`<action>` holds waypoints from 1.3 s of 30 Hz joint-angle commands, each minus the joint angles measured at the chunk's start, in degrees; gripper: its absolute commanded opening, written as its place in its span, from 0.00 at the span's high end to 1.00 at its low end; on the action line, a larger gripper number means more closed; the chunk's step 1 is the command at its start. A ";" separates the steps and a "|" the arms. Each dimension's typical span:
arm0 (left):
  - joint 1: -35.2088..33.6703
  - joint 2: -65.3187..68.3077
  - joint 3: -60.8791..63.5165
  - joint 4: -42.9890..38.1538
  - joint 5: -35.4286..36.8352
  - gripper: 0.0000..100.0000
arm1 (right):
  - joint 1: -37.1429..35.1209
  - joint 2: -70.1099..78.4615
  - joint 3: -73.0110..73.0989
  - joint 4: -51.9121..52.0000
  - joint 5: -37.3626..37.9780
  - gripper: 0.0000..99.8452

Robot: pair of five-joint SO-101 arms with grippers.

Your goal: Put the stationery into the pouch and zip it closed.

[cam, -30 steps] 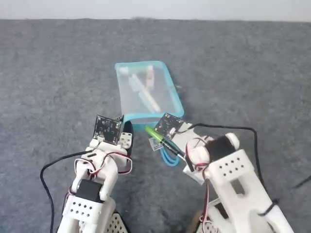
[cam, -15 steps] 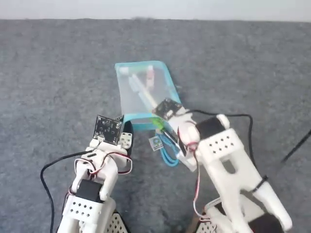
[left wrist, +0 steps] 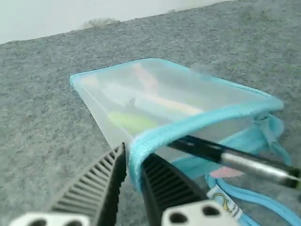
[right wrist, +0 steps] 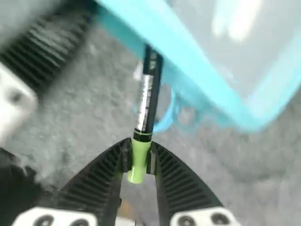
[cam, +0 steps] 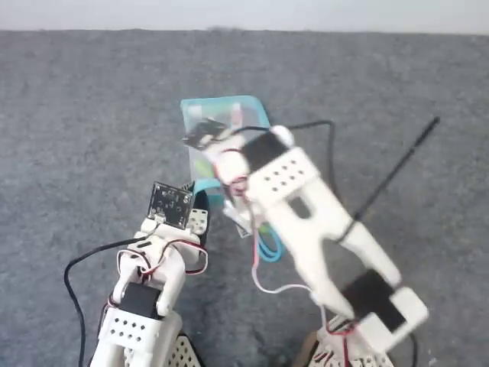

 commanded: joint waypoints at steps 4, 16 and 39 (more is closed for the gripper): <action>0.44 -0.70 -1.19 -1.85 -1.14 0.99 | -2.07 7.34 -13.45 0.31 -4.84 0.98; 0.44 -0.70 -1.10 -1.85 -1.14 0.99 | 1.19 7.78 -20.84 -1.54 -8.18 0.80; -2.81 -0.70 -1.36 -1.85 -1.14 0.99 | 11.65 -47.16 50.20 -43.47 12.31 0.80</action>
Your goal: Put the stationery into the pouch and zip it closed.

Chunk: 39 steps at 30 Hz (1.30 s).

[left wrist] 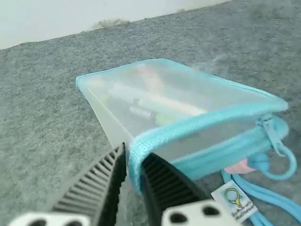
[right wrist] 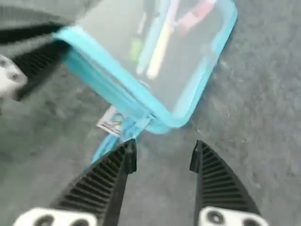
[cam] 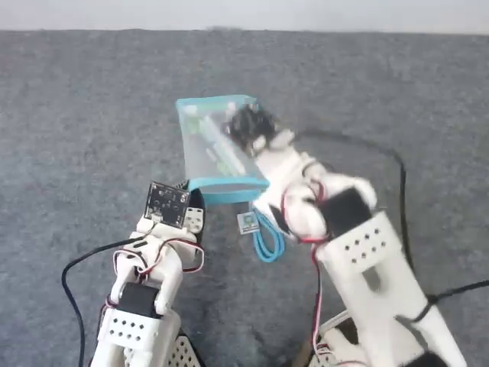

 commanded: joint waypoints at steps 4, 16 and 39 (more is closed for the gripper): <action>-0.26 -0.70 -1.36 -1.76 -0.26 0.99 | 4.00 -12.18 25.76 -22.81 14.24 0.77; -0.18 -0.70 -1.36 -1.93 -0.26 0.99 | 5.32 -9.71 28.13 -27.56 20.04 0.61; -0.18 -0.70 -8.66 8.09 -0.09 0.99 | 5.41 1.89 26.02 -41.27 27.69 0.61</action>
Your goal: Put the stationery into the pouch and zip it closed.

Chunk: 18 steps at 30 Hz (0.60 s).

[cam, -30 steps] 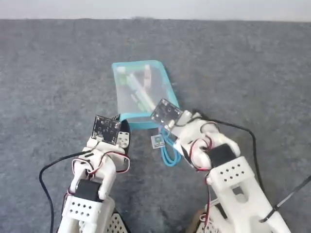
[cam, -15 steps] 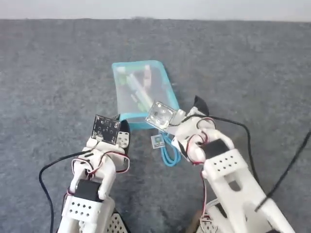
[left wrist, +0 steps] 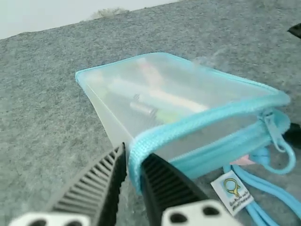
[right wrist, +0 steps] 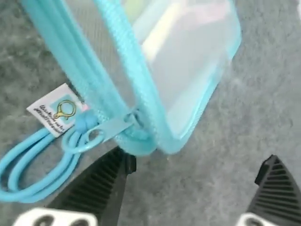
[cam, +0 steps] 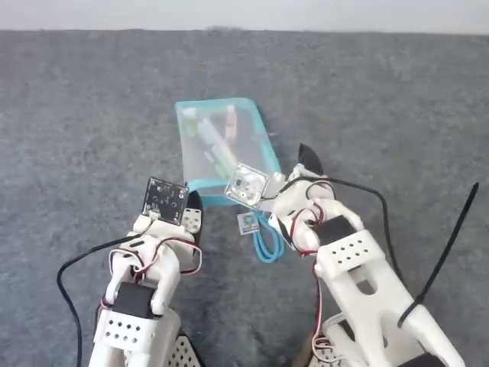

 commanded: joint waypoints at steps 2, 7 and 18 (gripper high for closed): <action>0.18 -0.70 -4.00 0.09 -0.09 0.99 | 0.48 -0.22 -2.64 -3.38 2.37 0.61; 0.18 -0.70 -4.00 0.09 -0.09 0.99 | -1.27 -0.13 -3.08 -3.38 3.52 0.61; 0.18 -0.70 -4.00 0.09 -0.18 0.99 | -4.88 10.33 -11.78 -2.77 3.43 0.61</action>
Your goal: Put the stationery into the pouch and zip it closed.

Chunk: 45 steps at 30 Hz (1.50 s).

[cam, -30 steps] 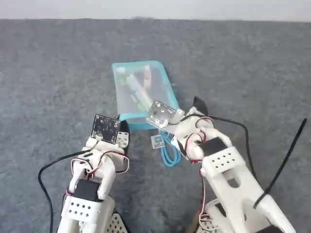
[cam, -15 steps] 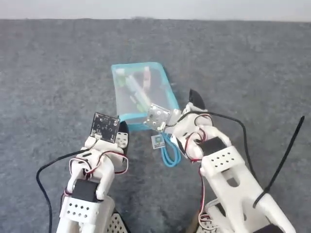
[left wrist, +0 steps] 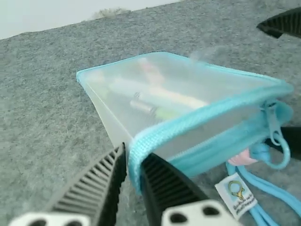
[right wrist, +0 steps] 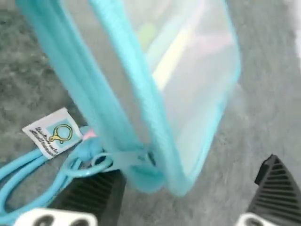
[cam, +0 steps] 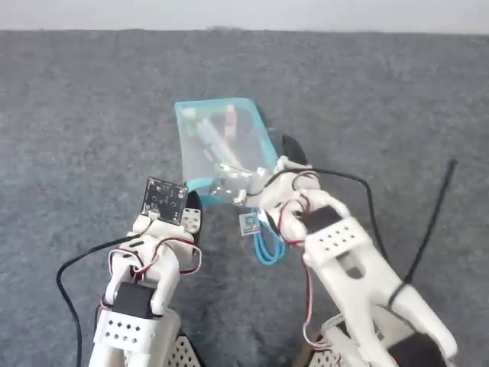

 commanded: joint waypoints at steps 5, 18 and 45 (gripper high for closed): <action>0.26 -0.70 -4.00 0.09 -0.18 0.99 | -1.27 1.10 -5.45 -1.01 0.53 0.69; 0.26 -0.70 -3.82 0.09 -0.18 0.99 | -2.42 -7.87 -9.05 9.63 -4.66 0.99; -12.48 -0.79 -25.01 18.20 0.18 0.77 | -2.59 3.30 -31.74 27.21 -31.30 0.99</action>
